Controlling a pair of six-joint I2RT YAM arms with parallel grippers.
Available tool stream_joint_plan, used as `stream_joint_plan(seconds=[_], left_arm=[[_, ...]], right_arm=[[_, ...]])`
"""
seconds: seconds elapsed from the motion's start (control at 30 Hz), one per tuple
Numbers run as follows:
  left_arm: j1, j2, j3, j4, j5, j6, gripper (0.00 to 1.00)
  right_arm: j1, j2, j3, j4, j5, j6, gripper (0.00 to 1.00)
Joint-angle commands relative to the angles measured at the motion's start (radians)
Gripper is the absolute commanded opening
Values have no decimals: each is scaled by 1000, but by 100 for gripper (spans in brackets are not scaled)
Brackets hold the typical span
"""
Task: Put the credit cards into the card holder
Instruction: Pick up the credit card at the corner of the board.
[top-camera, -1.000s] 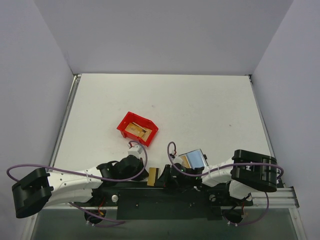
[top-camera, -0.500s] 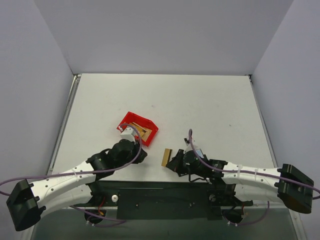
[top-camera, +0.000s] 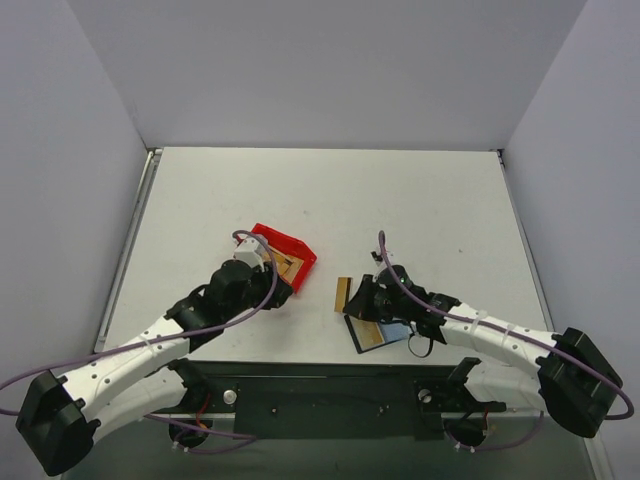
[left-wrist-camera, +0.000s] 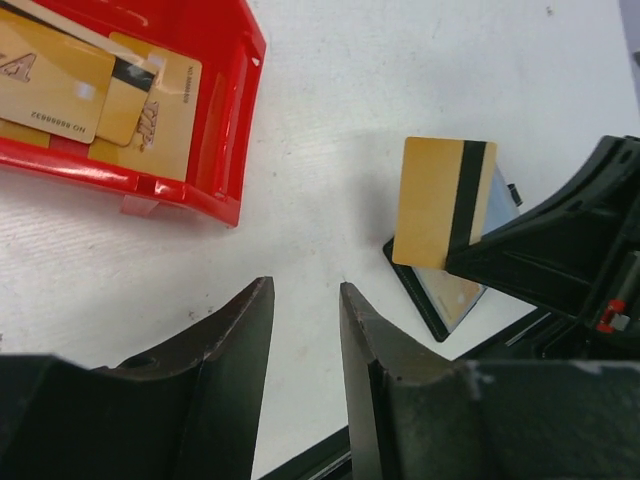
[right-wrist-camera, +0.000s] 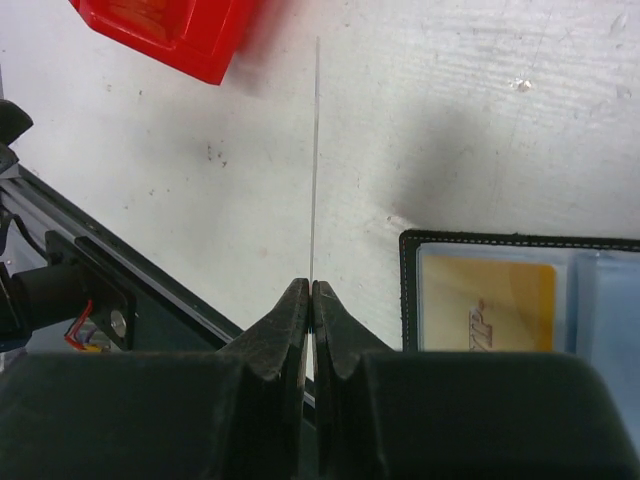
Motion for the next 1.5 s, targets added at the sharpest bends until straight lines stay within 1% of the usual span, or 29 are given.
stream_joint_plan(seconds=[0.0, 0.13, 0.27, 0.3, 0.33, 0.5, 0.63, 0.7, 0.87, 1.0, 1.17, 1.47], left_arm=[[54, 1, 37, 141, 138, 39, 43], [103, 7, 36, 199, 209, 36, 50], [148, 21, 31, 242, 279, 19, 54], [160, 25, 25, 263, 289, 11, 59], [166, 33, 24, 271, 309, 8, 61], [180, 57, -2, 358, 373, -19, 65], [181, 60, -7, 385, 389, -19, 70], [181, 59, -7, 382, 381, -16, 73], [181, 64, -10, 377, 372, -13, 81], [181, 80, -12, 392, 375, -15, 84], [183, 97, -19, 429, 384, -19, 84], [183, 103, -61, 543, 456, -59, 84]], right_arm=[[-78, 39, 50, 50, -207, -98, 0], [-114, 45, 51, 81, -284, -121, 0], [-121, 31, 50, 92, -313, -148, 0], [-123, 25, 48, 92, -316, -154, 0], [-126, 24, 47, 93, -322, -157, 0], [-141, 39, 40, 142, -414, -158, 0], [-153, 54, 13, 230, -488, -128, 0], [-163, 59, 2, 271, -514, -108, 0], [-178, 67, -12, 323, -549, -83, 0], [-189, 67, -13, 346, -575, -80, 0], [-204, 73, -16, 399, -617, -62, 0], [-235, 93, -53, 566, -661, 35, 0]])
